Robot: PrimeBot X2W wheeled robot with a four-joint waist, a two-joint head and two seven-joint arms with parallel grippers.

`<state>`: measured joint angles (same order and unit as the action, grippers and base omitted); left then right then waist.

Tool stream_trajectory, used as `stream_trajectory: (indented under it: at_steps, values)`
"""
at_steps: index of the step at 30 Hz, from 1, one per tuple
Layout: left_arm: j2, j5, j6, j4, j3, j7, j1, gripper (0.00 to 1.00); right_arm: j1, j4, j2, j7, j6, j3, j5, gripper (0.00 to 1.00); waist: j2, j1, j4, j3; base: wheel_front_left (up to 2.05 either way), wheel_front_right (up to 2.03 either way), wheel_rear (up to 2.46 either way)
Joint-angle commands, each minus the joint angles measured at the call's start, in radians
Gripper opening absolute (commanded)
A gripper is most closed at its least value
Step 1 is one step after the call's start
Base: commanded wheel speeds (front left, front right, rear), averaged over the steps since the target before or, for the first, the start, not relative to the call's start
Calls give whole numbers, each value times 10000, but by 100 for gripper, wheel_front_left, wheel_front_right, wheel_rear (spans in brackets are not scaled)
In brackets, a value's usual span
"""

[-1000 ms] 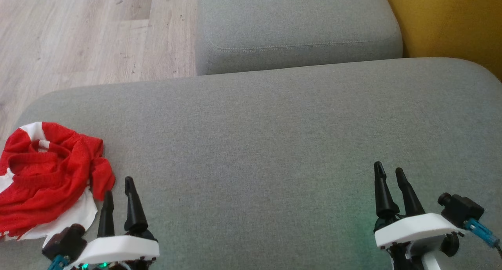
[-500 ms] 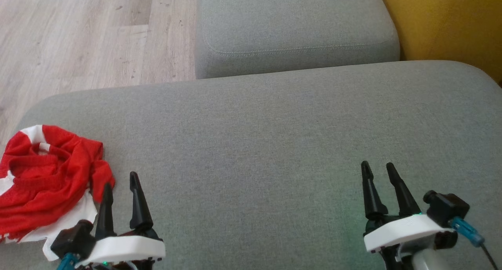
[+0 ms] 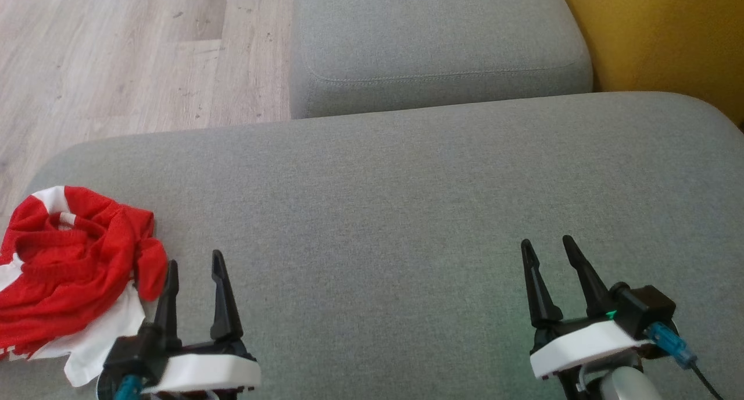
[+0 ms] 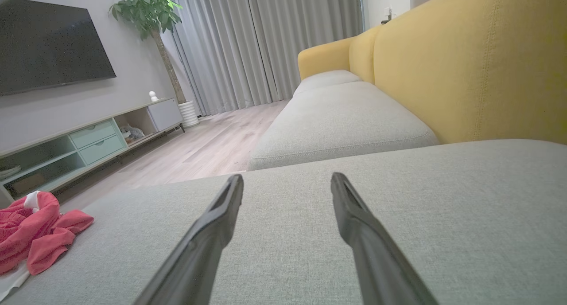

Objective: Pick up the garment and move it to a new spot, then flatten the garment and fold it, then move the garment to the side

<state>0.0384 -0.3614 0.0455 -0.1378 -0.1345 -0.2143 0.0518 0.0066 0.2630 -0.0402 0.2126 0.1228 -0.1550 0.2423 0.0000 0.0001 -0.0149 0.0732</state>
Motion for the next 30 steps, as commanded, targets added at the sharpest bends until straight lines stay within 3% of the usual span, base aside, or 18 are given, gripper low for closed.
stream_trajectory:
  at_steps: [1, 12, 30]
  values:
    - [110, 381, 149, 269, 163, -187, -250, 100, -635, -356, -91, 203, 72, -209, -353, 100, 0, -1, 1, 4, 0, 0, 0]
    - [118, 1281, 459, -251, 9, -475, -269, 100, -695, -153, -101, 492, 79, 120, -1742, 100, 0, -1, -21, 74, 0, 0, 0]
    - [118, 1289, 367, -447, -51, -475, -375, 100, -789, 289, -101, 492, 79, 817, -1595, 100, 0, -1, -42, -9, 0, 0, 0]
